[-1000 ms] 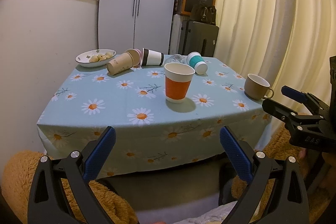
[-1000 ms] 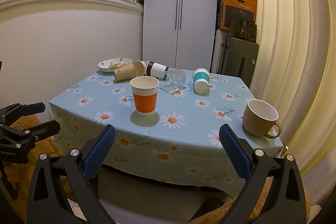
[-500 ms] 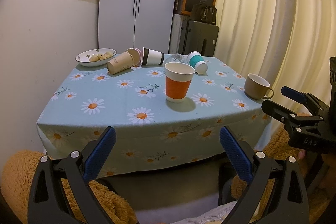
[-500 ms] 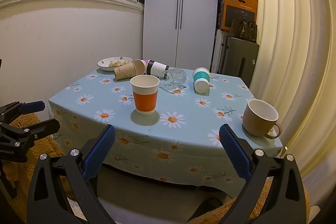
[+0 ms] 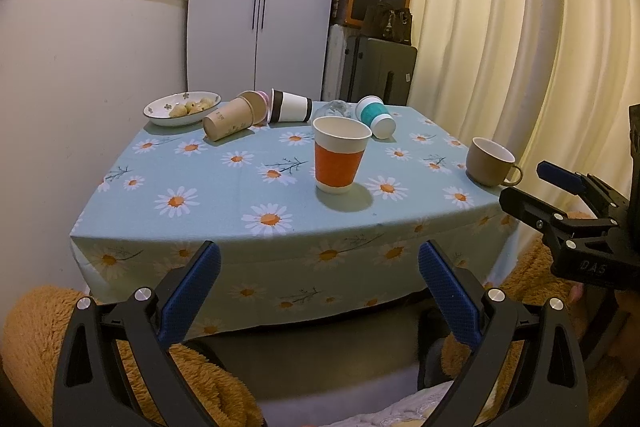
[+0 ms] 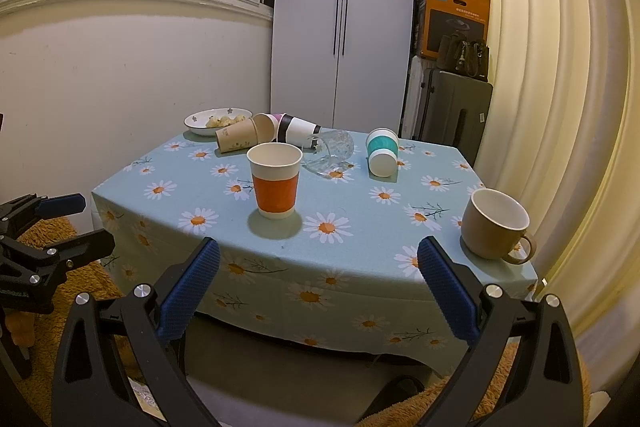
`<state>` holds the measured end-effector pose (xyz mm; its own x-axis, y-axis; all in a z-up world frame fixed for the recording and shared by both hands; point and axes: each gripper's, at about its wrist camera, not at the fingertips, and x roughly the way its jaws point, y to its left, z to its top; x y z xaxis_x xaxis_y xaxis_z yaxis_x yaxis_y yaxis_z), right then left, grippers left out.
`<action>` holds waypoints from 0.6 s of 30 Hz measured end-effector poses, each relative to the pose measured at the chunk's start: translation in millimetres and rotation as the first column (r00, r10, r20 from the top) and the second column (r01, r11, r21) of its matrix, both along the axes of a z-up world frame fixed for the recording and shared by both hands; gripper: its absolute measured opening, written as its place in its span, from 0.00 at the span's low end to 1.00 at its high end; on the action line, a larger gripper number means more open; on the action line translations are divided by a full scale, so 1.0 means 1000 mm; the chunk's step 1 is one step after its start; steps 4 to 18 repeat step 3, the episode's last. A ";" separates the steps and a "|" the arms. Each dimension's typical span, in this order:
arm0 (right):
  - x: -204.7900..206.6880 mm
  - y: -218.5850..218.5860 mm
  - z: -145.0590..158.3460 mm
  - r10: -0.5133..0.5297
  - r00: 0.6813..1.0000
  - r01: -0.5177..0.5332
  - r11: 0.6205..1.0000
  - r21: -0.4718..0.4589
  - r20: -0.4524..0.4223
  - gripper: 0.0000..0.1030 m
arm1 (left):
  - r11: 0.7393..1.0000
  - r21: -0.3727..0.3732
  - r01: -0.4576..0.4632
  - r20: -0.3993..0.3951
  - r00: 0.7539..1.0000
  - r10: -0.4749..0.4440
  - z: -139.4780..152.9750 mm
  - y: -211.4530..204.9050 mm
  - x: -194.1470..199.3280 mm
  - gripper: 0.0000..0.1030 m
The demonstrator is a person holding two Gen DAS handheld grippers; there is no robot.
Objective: Flip cup upright
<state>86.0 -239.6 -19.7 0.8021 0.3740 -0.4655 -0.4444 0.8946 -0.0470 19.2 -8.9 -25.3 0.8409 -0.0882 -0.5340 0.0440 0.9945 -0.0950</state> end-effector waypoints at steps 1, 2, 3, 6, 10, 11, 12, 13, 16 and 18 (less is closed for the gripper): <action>0.000 0.000 0.000 -0.001 1.000 0.001 1.000 0.000 0.001 0.95 | 1.000 -0.001 -0.002 0.000 1.000 0.002 0.000 0.000 0.000 0.94; 0.000 0.000 0.000 -0.001 1.000 0.001 1.000 0.000 0.001 0.95 | 1.000 -0.003 -0.003 0.000 1.000 0.003 0.000 0.001 -0.001 0.94; 0.000 0.000 0.000 0.000 1.000 0.000 1.000 0.000 0.000 0.95 | 1.000 -0.005 -0.004 -0.001 1.000 0.004 0.000 0.001 0.000 0.94; 0.000 0.000 0.000 0.000 1.000 0.000 1.000 0.000 0.000 0.95 | 1.000 -0.005 -0.004 -0.001 1.000 0.004 0.000 0.001 0.000 0.94; 0.000 0.000 0.000 0.000 1.000 0.000 1.000 0.000 0.000 0.95 | 1.000 -0.005 -0.004 -0.001 1.000 0.004 0.000 0.001 0.000 0.94; 0.000 0.000 0.000 0.000 1.000 0.000 1.000 0.000 0.000 0.95 | 1.000 -0.005 -0.004 -0.001 1.000 0.004 0.000 0.001 0.000 0.94; 0.000 0.000 0.000 0.000 1.000 0.000 1.000 0.000 0.000 0.95 | 1.000 -0.005 -0.004 -0.001 1.000 0.004 0.000 0.001 0.000 0.94; 0.000 0.000 0.000 0.000 1.000 0.000 1.000 0.000 0.000 0.95 | 1.000 -0.005 -0.004 -0.001 1.000 0.004 0.000 0.001 0.000 0.94; 0.000 0.000 0.000 0.000 1.000 0.000 1.000 0.000 0.000 0.95 | 1.000 -0.005 -0.004 -0.001 1.000 0.004 0.000 0.001 0.000 0.94; 0.000 0.000 0.000 0.000 1.000 0.000 1.000 0.000 0.000 0.95 | 1.000 -0.005 -0.004 -0.001 1.000 0.004 0.000 0.001 0.000 0.94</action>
